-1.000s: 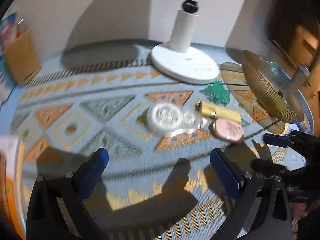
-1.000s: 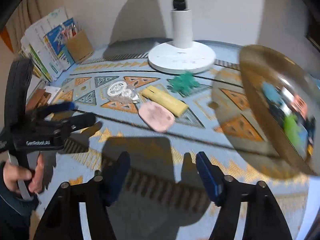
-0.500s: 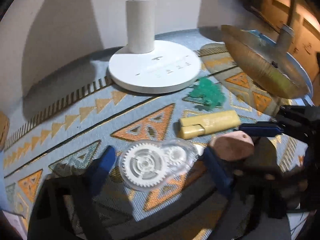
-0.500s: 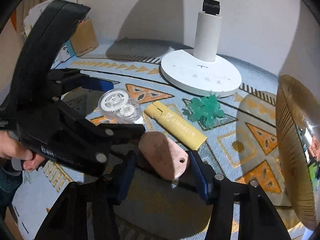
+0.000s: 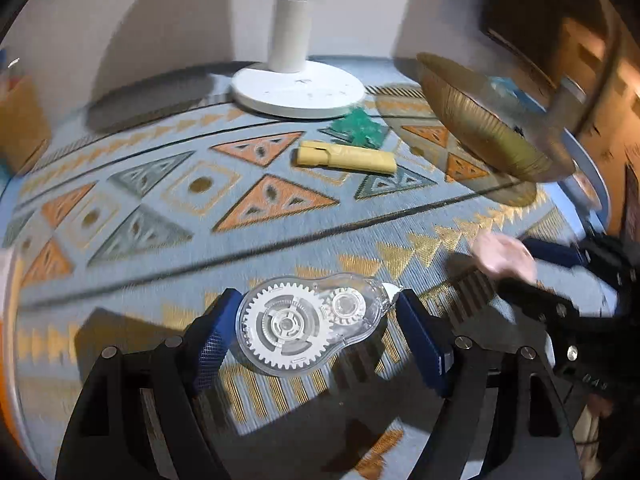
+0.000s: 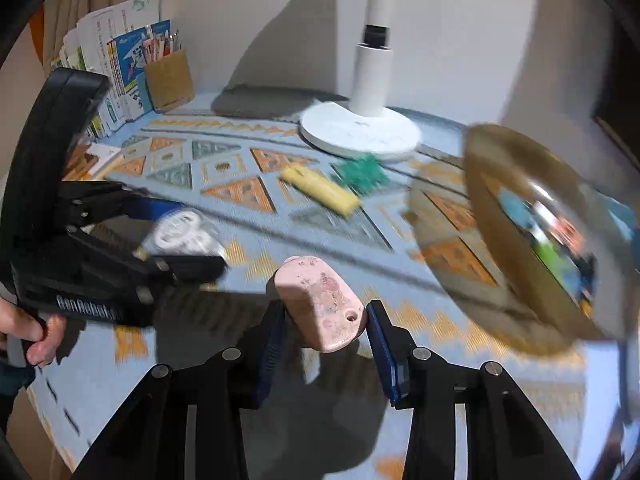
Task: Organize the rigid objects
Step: 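Grasp the clear gear tape dispenser with the left gripper while the right gripper grasps the pink eraser, then carry the tape dispenser and pink eraser over the amber bowl, then open both grippers to drop the dispenser and eraser into the bowl, then move both open grippers back from the bowl toward the yellow stick and green tree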
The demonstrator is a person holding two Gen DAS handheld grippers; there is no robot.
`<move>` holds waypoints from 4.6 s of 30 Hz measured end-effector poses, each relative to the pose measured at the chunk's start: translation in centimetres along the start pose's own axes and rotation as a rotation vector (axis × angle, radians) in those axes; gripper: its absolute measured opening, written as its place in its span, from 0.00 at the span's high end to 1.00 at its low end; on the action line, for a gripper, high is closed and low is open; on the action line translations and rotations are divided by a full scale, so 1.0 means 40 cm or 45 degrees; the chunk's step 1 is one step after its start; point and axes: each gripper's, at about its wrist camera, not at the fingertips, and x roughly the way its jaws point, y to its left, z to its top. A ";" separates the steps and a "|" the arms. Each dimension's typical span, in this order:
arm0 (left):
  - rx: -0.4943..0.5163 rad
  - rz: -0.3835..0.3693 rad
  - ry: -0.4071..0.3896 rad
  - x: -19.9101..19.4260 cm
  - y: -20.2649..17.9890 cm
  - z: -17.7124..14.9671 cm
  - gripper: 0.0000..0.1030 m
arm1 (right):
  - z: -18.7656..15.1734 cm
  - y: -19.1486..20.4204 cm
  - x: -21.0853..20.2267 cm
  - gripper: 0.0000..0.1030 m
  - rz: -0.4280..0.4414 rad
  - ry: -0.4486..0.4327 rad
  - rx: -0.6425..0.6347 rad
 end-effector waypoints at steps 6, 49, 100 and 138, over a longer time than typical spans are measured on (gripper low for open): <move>-0.165 -0.109 0.029 -0.033 -0.013 -0.041 0.12 | -0.088 -0.059 -0.009 0.60 0.045 0.073 0.189; 0.085 -0.062 -0.120 -0.114 -0.126 -0.069 0.55 | -0.109 -0.061 -0.102 0.67 0.161 -0.028 0.105; 0.082 -0.233 -0.268 0.069 -0.417 0.417 0.24 | 0.063 -0.741 -0.152 0.43 -0.307 -0.146 0.786; -0.166 0.132 -0.309 -0.153 -0.018 -0.128 0.01 | -0.095 -0.095 -0.078 0.16 -0.204 -0.112 0.289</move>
